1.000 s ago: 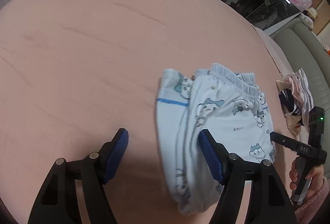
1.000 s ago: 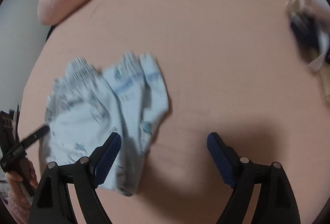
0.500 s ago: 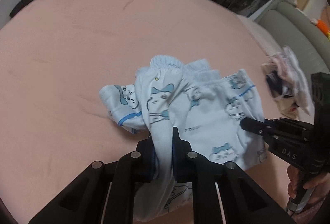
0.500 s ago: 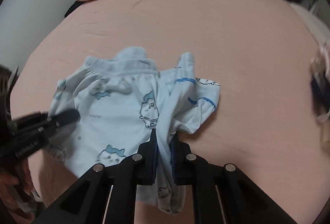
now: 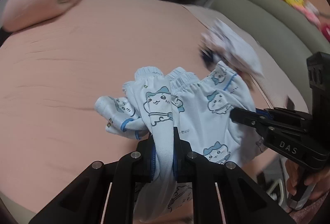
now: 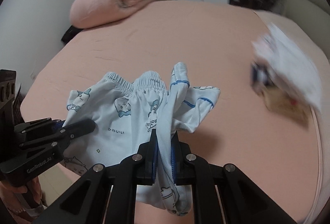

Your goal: Fold clothes

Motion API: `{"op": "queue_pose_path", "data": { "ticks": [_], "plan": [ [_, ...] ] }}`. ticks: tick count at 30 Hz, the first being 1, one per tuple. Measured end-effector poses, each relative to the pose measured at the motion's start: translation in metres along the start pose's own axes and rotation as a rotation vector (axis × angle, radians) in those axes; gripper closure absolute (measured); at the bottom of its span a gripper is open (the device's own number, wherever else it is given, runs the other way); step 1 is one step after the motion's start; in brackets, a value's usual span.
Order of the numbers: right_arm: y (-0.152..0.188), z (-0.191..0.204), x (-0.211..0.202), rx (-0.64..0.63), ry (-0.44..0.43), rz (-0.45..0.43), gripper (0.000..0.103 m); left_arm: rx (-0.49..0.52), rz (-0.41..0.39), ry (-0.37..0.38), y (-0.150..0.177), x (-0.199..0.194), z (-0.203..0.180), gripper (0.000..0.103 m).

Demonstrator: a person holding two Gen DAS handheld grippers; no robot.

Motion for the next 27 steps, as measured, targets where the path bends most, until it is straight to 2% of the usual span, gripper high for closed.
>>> {"op": "queue_pose_path", "data": {
  "ticks": [1, 4, 7, 10, 14, 18, 20, 24, 25, 27],
  "plan": [
    [0.015, -0.011, -0.020, 0.026, 0.007, 0.007, 0.094, 0.009, 0.010, 0.037, 0.006, -0.001, -0.011, 0.093],
    [0.052, -0.079, -0.068, 0.103, 0.028, 0.009, 0.094, -0.012, 0.003, 0.198, -0.009, -0.001, -0.052, 0.093],
    [0.057, -0.144, -0.126, 0.156, 0.054, -0.035, 0.094, 0.086, -0.031, 0.238, -0.034, 0.000, -0.101, 0.093],
    [0.026, -0.186, -0.159, 0.159, 0.106, -0.105, 0.094, 0.165, -0.087, 0.275, -0.086, -0.001, -0.142, 0.093],
    [-0.042, -0.234, -0.195, 0.143, 0.163, -0.211, 0.094, 0.265, -0.188, 0.280, -0.177, 0.010, -0.182, 0.093],
    [-0.110, -0.286, -0.214, 0.172, 0.189, -0.308, 0.094, 0.253, -0.234, 0.270, -0.251, 0.040, -0.189, 0.093],
    [-0.139, -0.315, -0.211, 0.194, 0.194, -0.341, 0.094, 0.224, -0.228, 0.261, -0.277, 0.074, -0.184, 0.093],
    [-0.170, -0.374, -0.152, 0.216, 0.238, -0.322, 0.092, 0.154, -0.146, 0.226, -0.292, 0.155, -0.157, 0.092],
    [-0.172, -0.390, -0.129, 0.227, 0.244, -0.287, 0.092, 0.141, -0.109, 0.209, -0.292, 0.179, -0.150, 0.091],
    [-0.166, -0.423, -0.073, 0.261, 0.249, -0.161, 0.086, 0.128, -0.017, 0.171, -0.288, 0.219, -0.137, 0.087]
  ]
}}
Point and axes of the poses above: each gripper's, at about its wrist camera, not at the fingertips, and x roughly the way its jaws point, z to its left, y to its underside, the point moved 1 cm from there along x, roughly the way its jaws point, and after that the axes turned 4 degrees about x, right-handed, at the moved point
